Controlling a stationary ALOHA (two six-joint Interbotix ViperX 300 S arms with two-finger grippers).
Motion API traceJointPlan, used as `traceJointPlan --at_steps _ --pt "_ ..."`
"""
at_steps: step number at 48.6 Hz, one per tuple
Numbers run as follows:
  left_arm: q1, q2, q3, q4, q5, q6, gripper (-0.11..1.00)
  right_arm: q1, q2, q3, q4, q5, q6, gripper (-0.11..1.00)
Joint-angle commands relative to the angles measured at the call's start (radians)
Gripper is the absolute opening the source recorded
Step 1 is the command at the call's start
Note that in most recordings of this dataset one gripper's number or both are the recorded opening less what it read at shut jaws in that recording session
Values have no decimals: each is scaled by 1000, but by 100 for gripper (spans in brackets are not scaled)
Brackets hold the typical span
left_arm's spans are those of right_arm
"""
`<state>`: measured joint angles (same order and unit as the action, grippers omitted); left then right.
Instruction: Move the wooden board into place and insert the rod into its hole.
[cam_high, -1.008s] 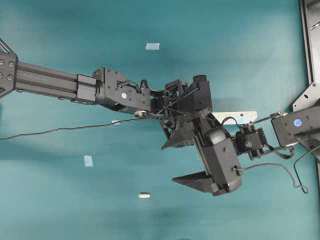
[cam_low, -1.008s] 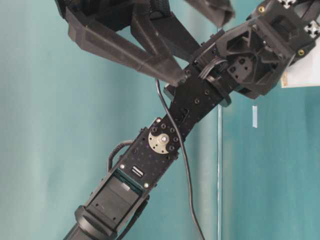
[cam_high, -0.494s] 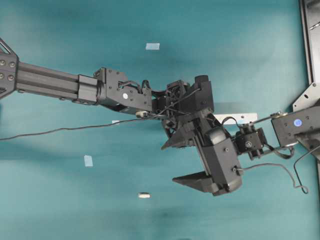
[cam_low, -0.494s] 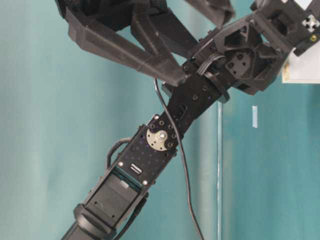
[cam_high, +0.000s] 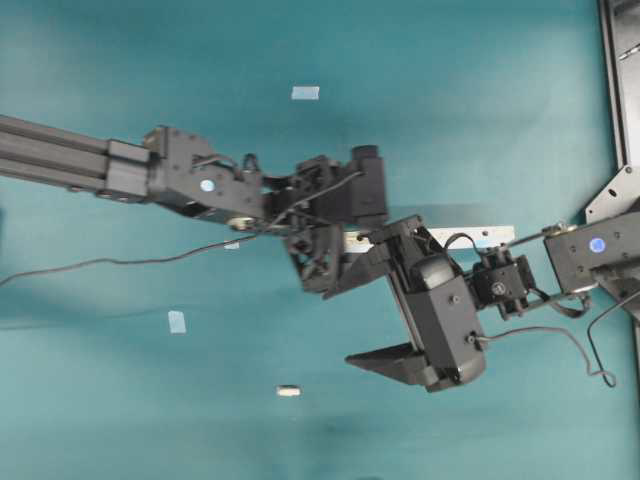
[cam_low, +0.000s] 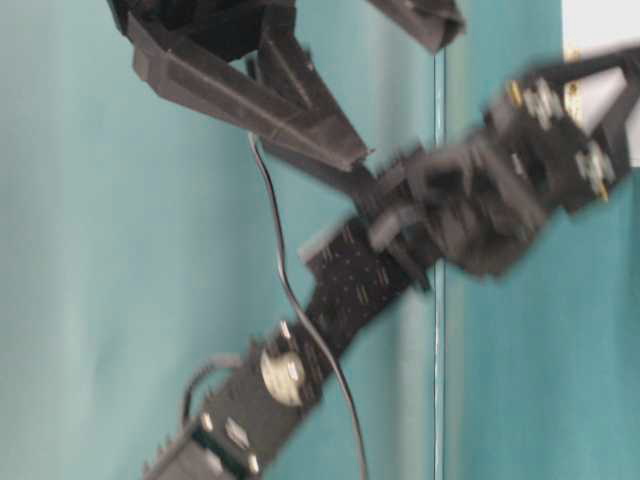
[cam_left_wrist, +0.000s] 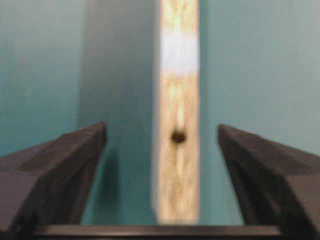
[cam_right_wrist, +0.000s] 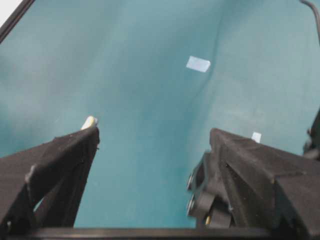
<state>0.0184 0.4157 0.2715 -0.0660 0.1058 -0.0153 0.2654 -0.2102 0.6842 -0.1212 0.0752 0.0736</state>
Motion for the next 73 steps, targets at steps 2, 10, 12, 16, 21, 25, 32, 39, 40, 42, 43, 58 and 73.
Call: traceJointPlan --at_steps 2,10,12,16,21,25,32,39,40,42,43,58,73 --pt "-2 -52 32 2 -71 -5 88 -2 -21 -11 0 -3 2 98" --pt "-3 -29 66 2 -199 -6 88 -2 -21 -11 2 -2 2 98" --pt "-2 -18 71 2 -229 -5 88 -2 -21 -11 2 2 2 98" --pt "-2 0 81 2 -282 -3 88 -2 -21 -15 0 12 2 98" --pt "-3 23 97 2 -342 -2 88 0 -21 -20 2 25 3 98" --pt "-2 35 118 2 -380 -2 88 -2 -21 -25 2 35 3 98" --pt "-2 37 152 2 -420 0 88 0 -21 -32 3 52 8 98" --pt "-2 41 187 0 -465 25 87 -2 -21 -34 5 75 54 98" --pt "-2 43 193 2 -468 28 87 -2 -20 -35 5 84 66 98" --pt "0 44 201 0 -480 31 87 -2 -17 -46 6 121 98 98" --pt "-2 44 206 0 -486 31 87 -2 -15 -51 6 138 112 98" --pt "14 61 229 -2 -606 32 87 11 94 -212 5 423 245 98" --pt "-5 87 227 -2 -664 37 87 46 279 -448 6 664 342 98"
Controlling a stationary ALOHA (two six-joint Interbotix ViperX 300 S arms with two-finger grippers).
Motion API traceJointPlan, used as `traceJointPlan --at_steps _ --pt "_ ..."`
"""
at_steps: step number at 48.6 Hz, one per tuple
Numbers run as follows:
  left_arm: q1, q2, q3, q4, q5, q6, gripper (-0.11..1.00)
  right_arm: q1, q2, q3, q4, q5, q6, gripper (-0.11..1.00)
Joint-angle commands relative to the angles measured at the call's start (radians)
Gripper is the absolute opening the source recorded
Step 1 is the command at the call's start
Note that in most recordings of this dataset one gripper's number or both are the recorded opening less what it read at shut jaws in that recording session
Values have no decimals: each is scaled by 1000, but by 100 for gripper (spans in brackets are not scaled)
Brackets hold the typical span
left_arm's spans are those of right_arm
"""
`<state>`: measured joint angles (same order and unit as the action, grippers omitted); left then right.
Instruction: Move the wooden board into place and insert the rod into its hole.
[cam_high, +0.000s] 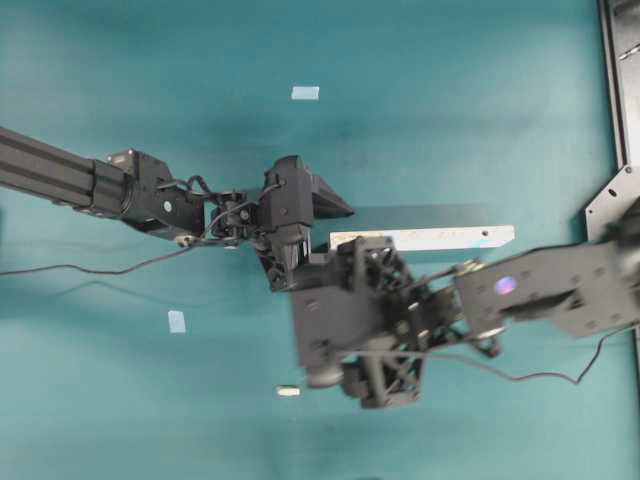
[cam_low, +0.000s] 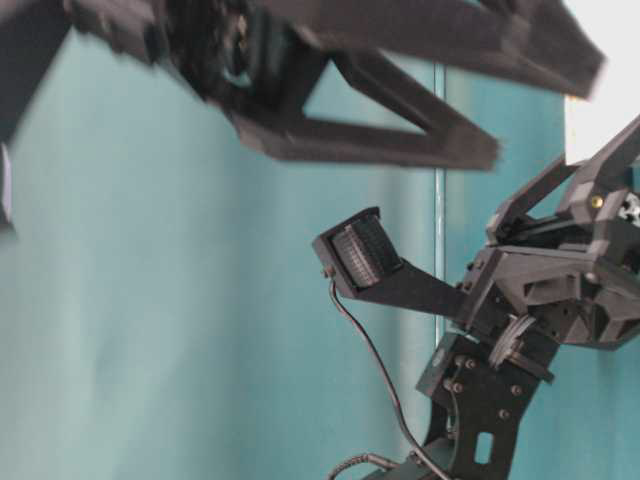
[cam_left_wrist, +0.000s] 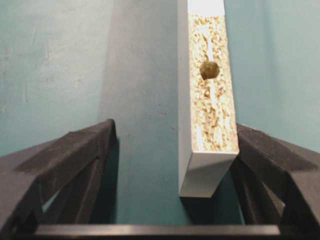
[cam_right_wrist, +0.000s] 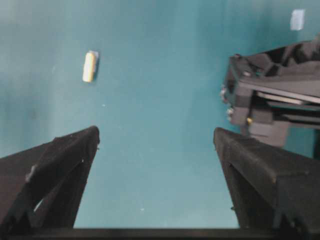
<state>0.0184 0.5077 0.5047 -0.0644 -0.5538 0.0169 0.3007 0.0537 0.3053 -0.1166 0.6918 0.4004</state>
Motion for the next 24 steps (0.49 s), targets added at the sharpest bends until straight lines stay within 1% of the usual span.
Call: traceJointPlan --at_steps 1,5,11,17,24 --pt "-6 -5 -6 -2 -8 6 87 12 26 -81 2 60 23 98" --pt "-15 -3 -8 -2 -15 14 87 15 64 -132 0 101 52 98" --pt "-26 -3 -6 -3 -20 18 87 15 98 -175 0 123 91 98" --pt "-40 -6 -2 -3 -20 18 87 15 118 -193 0 126 112 98" --pt "-51 -6 -5 -3 -20 18 87 20 123 -196 2 121 115 98"
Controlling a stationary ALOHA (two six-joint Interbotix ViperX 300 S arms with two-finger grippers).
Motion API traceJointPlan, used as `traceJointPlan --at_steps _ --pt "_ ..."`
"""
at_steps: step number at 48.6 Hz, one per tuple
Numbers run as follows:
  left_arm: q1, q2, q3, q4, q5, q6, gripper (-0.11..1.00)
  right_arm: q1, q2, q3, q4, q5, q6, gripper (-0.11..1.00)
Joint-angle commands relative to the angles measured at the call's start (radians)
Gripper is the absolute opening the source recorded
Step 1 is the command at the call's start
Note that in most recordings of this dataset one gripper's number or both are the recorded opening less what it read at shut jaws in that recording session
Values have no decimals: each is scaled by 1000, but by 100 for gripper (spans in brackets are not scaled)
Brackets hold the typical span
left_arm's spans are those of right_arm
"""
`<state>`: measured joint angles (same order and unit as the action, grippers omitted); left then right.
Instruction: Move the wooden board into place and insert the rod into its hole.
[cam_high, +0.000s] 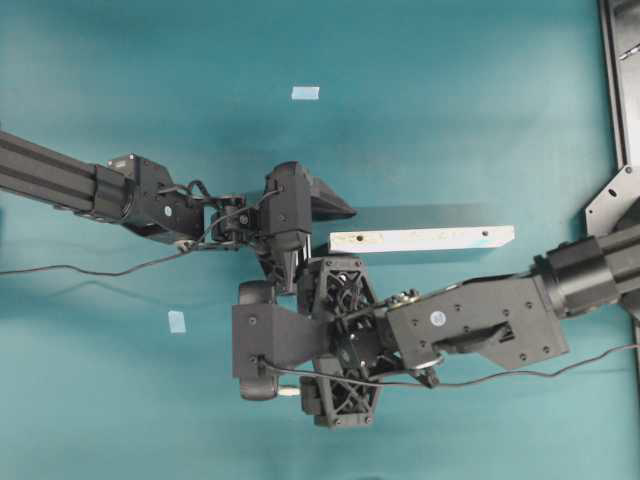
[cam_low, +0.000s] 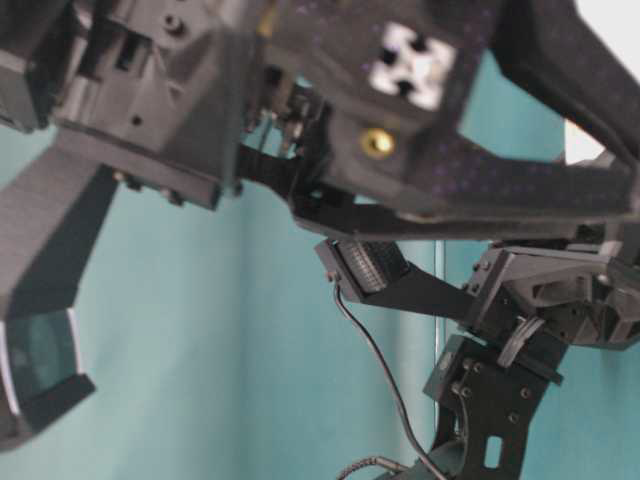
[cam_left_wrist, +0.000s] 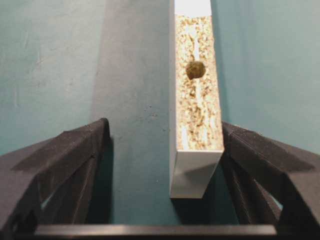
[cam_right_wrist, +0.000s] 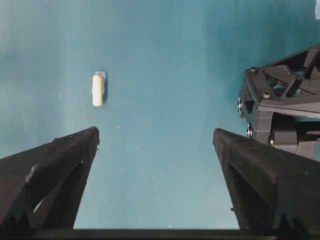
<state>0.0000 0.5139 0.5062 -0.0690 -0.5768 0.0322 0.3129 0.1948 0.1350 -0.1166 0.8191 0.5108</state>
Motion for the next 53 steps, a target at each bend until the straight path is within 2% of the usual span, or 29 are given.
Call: traceJointPlan --at_steps 1,9,22,28,37,47,53 --pt "-34 -12 -6 2 3 3 87 8 -17 -26 2 -6 5 98" --pt "-37 -9 -3 0 3 2 87 23 14 -60 6 -2 17 98" --pt "-40 -11 11 0 5 2 87 40 126 -103 18 -9 138 98" --pt "-44 -11 12 0 5 0 87 46 164 -110 18 -38 170 98" --pt "-57 -12 12 0 5 2 87 64 202 -110 18 -97 172 97" --pt "-63 -14 12 -2 5 2 87 72 230 -107 3 -104 173 97" --pt "-63 -14 12 -2 5 2 87 72 236 -106 -25 -115 173 88"
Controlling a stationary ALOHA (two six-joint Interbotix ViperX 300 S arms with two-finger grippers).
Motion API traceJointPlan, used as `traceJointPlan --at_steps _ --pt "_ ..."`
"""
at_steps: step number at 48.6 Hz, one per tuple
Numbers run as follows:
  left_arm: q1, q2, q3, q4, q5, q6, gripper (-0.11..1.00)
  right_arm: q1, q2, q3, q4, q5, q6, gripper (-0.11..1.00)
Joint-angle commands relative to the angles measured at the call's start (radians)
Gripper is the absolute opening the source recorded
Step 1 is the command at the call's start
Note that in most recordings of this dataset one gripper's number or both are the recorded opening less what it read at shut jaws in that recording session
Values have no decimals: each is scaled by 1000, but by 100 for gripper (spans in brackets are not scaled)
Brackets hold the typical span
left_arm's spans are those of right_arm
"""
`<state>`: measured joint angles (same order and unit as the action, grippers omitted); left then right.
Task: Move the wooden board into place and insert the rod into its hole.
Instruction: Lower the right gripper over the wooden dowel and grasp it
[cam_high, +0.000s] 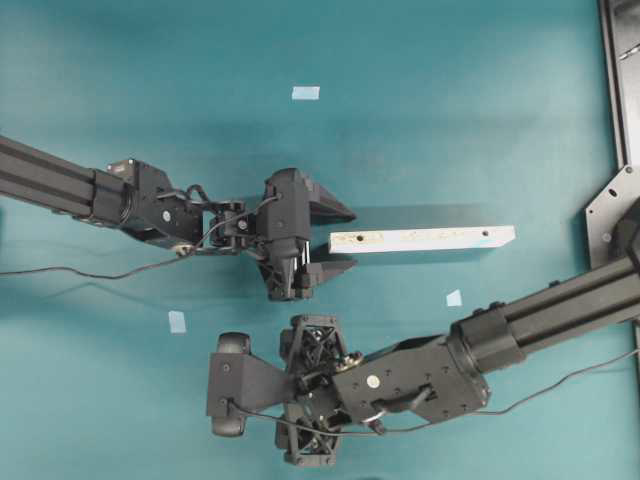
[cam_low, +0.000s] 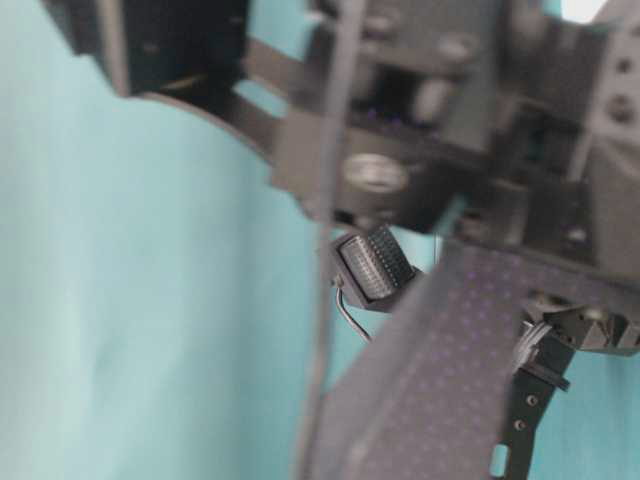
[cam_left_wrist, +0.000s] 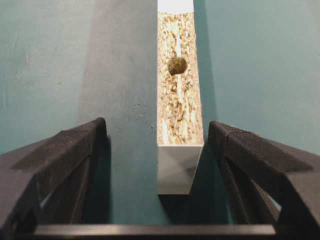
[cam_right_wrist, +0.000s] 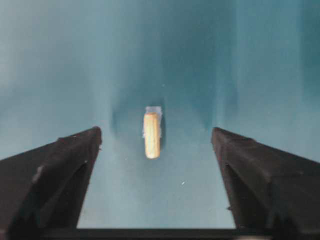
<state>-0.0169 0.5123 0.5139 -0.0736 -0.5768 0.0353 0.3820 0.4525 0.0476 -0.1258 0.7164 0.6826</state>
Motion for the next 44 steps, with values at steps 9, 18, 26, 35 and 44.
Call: traceJointPlan --at_steps 9,18,26,35,44 --pt "-46 -12 5 3 6 -2 87 2 -15 -15 -49 -46 3 75" --pt "-46 -11 5 3 6 -2 87 3 -3 -15 -48 -49 5 72" --pt "-46 -12 5 3 6 -3 87 2 -2 -15 -46 -46 5 64" --pt "-46 -14 5 3 6 -2 87 3 -2 -14 -44 -44 6 56" --pt "-46 -12 5 3 8 -2 87 3 -3 -14 -44 -44 6 51"
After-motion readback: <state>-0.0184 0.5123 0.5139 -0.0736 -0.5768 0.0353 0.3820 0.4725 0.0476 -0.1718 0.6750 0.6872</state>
